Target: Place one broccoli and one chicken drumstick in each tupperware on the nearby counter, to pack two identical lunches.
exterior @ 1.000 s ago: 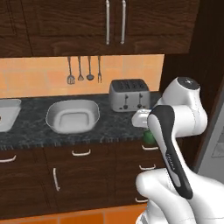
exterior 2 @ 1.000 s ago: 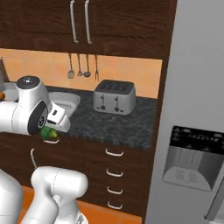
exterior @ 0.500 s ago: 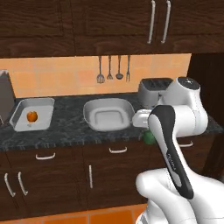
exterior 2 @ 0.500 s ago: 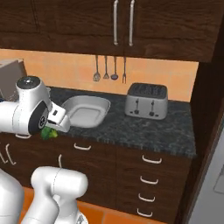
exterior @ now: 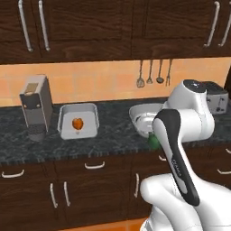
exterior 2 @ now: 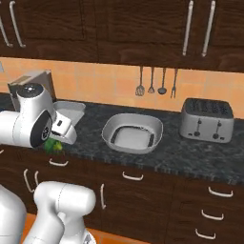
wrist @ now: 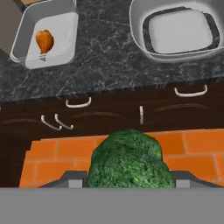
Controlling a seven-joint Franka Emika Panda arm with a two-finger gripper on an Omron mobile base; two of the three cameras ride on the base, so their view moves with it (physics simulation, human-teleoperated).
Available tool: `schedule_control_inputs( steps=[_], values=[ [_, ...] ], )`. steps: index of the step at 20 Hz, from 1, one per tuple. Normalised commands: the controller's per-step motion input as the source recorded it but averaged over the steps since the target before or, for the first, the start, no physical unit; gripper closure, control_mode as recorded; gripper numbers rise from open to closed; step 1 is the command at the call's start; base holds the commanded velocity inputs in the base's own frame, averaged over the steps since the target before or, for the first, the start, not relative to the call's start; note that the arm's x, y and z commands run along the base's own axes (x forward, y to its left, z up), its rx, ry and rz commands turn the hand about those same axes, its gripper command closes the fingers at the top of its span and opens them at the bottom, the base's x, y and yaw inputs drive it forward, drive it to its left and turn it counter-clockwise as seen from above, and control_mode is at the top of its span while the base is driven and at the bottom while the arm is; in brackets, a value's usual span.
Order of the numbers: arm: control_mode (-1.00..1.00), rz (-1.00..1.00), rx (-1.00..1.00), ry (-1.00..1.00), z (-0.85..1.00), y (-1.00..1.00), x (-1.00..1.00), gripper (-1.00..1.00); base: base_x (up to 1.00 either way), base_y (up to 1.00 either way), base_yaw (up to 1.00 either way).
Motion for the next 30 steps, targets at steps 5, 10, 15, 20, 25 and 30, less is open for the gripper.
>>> schedule_control_inputs(
  steps=[5, 10, 15, 20, 25, 30],
  values=[
    [1.00, 0.00, 0.00, 0.00, 0.00, 0.00, 0.00, 1.00, 0.26, 0.82, -0.02],
    [1.00, 0.00, 0.00, 0.00, 0.00, 0.00, 0.00, 1.00, 0.10, 0.55, 0.00],
    [1.00, 0.00, 0.00, 0.00, 0.00, 0.00, 0.00, 1.00, 0.29, 0.17, -0.01],
    [-1.00, -0.01, -0.22, 0.07, 0.00, 0.00, 0.41, 1.00, 0.23, 0.02, 0.00],
    [-1.00, -0.09, -0.24, 0.01, -0.24, 0.02, 0.90, 1.00, 0.00, 0.00, 0.00],
    [-1.00, -0.03, 0.08, -0.29, -0.48, 0.01, 0.92, 1.00, 0.00, 0.00, 0.00]
  ],
)
